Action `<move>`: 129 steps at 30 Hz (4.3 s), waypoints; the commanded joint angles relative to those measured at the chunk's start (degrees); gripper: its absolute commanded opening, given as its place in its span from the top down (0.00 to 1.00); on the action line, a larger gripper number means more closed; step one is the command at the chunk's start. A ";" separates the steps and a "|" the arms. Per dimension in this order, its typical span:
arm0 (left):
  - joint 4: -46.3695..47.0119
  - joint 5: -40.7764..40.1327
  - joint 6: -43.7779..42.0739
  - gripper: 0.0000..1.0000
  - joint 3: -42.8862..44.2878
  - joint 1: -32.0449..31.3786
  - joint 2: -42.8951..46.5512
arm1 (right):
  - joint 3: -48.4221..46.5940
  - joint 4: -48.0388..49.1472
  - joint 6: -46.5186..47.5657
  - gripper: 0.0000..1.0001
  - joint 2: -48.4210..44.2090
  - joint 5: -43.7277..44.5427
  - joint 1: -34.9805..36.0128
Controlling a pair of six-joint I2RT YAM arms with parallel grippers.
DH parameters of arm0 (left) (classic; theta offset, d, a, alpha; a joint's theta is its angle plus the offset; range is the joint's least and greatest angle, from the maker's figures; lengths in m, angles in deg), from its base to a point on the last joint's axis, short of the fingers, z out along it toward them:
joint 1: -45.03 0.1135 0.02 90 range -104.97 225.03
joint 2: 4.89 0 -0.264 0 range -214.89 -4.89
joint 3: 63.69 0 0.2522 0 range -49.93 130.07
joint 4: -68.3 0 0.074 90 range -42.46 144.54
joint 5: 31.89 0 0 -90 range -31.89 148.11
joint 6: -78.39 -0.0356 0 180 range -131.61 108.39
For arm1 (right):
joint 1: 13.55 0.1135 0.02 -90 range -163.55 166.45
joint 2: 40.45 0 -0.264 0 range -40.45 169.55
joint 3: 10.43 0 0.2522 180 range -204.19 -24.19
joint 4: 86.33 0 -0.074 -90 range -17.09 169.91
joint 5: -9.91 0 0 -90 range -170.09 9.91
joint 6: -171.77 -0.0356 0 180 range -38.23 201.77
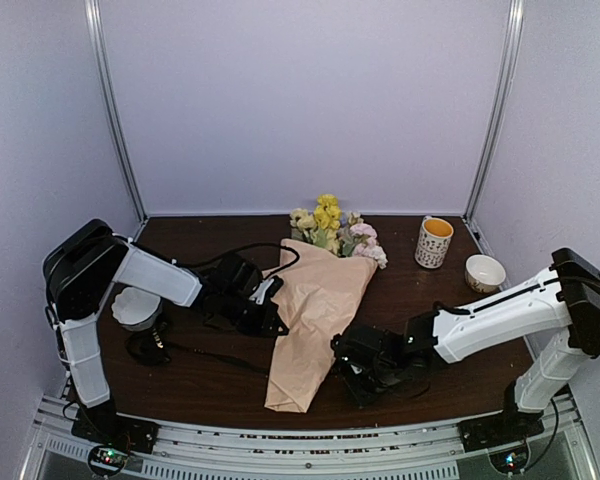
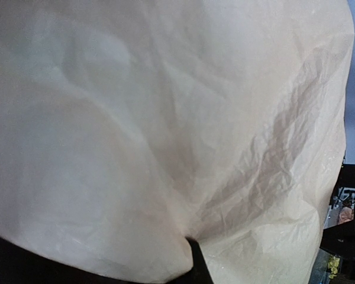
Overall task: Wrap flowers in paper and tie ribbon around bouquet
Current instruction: Pick up the right side of the ribbon from the center of the board, then pick up the left side of the ribbon at the center of the board.
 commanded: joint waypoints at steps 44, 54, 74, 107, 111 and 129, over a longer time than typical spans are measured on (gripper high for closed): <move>-5.33 -2.56 -2.34 1.00 0.95 -0.35 -3.36 | -35.42 15.43 15.81 1.00 10.18 -16.47 -24.98; -3.22 -2.41 -0.78 0.94 -0.62 -0.35 -2.36 | -27.10 22.60 6.35 1.00 20.09 -20.24 -25.34; -22.60 -36.38 -12.91 0.36 4.30 -4.97 21.92 | -23.28 21.53 5.30 1.00 25.06 -18.49 -25.79; -43.26 -41.92 23.39 0.34 -29.38 28.24 53.23 | -24.35 20.90 7.77 1.00 24.49 -22.03 -25.79; -39.47 -40.71 21.78 0.36 -29.45 29.63 48.20 | -24.34 20.61 7.62 1.00 24.68 -22.06 -25.92; -35.99 -36.70 13.71 1.00 -25.07 21.21 61.14 | -24.76 19.30 6.65 1.00 23.84 -23.44 -26.79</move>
